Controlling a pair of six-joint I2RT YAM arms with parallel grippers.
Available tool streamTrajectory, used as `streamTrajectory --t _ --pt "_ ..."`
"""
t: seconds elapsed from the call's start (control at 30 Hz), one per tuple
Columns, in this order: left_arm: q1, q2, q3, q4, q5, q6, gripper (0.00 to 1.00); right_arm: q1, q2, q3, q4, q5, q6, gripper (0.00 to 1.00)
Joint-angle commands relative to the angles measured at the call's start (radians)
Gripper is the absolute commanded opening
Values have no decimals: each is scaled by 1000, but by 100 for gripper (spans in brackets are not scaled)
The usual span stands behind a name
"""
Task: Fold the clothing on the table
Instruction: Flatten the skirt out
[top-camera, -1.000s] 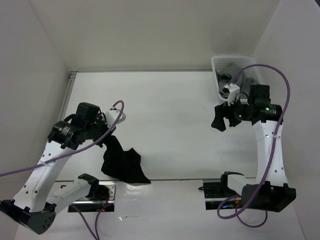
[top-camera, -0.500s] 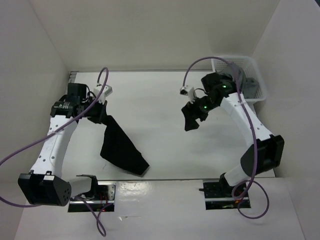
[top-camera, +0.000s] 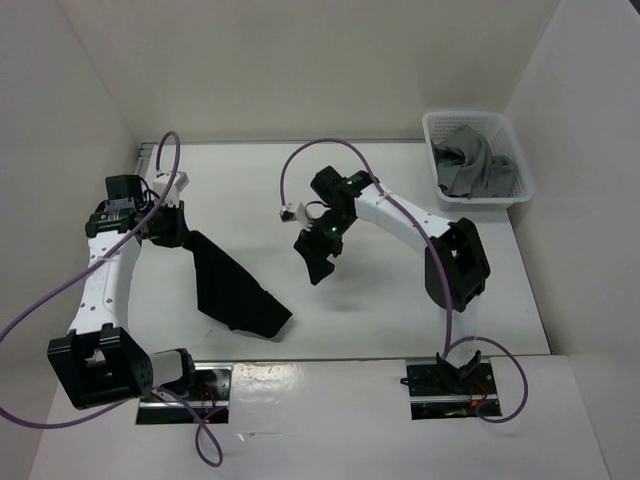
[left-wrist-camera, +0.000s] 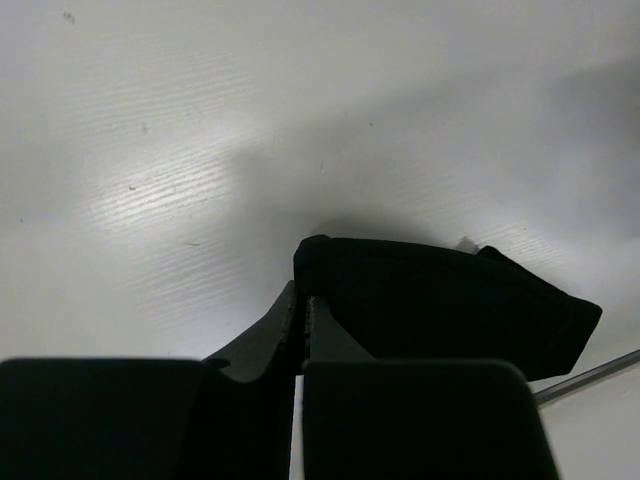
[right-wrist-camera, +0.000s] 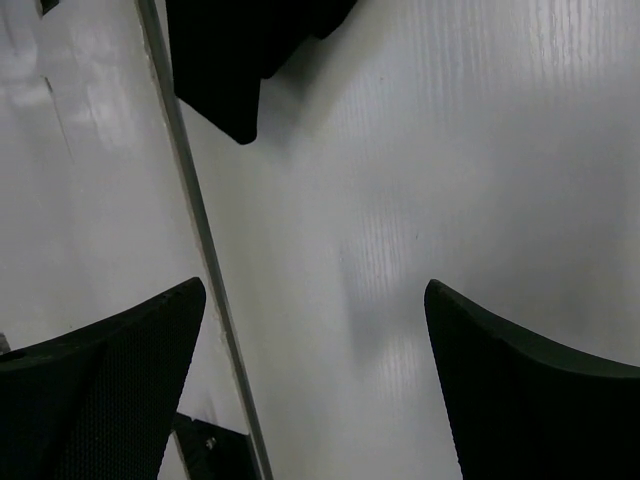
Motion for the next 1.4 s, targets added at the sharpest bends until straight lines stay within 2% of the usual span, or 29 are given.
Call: streamTrajectory --t 0.0,0.37,0.7,0.93,1.3,1.37 --pt "37 -10 -29 52 48 -16 0 33 55 40 74 -89 -16 94" --pt "95 -29 -49 52 68 -7 0 98 179 56 56 -268 -100 87" --pt "123 -29 -59 52 78 2 0 176 224 37 42 -333 -113 82" --pt "132 -38 -59 52 87 12 0 176 285 37 61 -342 -113 76" --pt "132 -38 -59 43 105 12 2 176 295 57 73 -342 -104 68" --pt "132 -38 -59 43 105 21 2 176 295 80 73 -342 -93 63"
